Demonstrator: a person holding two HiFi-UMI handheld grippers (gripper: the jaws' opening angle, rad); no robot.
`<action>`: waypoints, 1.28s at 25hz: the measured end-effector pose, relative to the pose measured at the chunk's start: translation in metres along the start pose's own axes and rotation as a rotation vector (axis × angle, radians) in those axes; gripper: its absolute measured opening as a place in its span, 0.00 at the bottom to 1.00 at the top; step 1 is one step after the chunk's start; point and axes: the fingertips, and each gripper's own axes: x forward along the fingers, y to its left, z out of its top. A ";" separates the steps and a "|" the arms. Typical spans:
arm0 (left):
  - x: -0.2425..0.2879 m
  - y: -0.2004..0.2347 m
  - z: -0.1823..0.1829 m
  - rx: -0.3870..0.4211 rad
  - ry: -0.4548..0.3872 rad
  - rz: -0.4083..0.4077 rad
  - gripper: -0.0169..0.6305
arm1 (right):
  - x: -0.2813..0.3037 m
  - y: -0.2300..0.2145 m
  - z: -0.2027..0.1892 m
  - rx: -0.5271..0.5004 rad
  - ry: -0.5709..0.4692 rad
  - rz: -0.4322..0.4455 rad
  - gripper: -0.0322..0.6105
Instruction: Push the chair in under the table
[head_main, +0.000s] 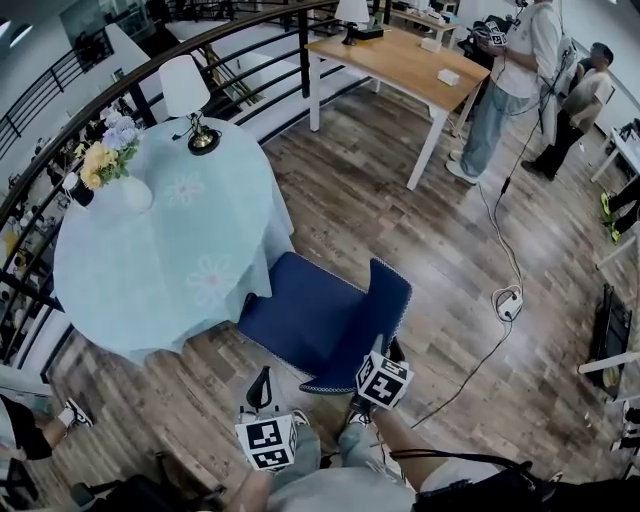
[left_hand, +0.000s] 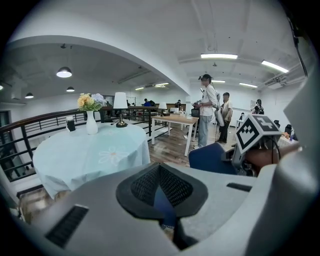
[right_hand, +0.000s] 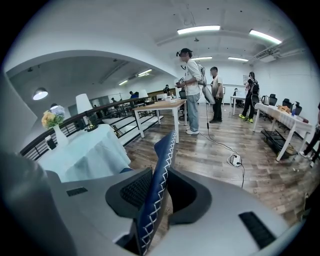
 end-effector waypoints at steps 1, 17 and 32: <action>0.000 0.002 -0.001 -0.003 0.002 0.003 0.02 | 0.000 0.001 0.000 0.001 0.000 -0.002 0.21; -0.002 0.026 -0.003 -0.035 -0.006 0.029 0.02 | 0.016 0.042 0.008 -0.014 0.002 0.028 0.21; 0.005 0.052 -0.004 -0.072 -0.005 0.065 0.02 | 0.035 0.080 0.016 -0.029 0.008 0.042 0.21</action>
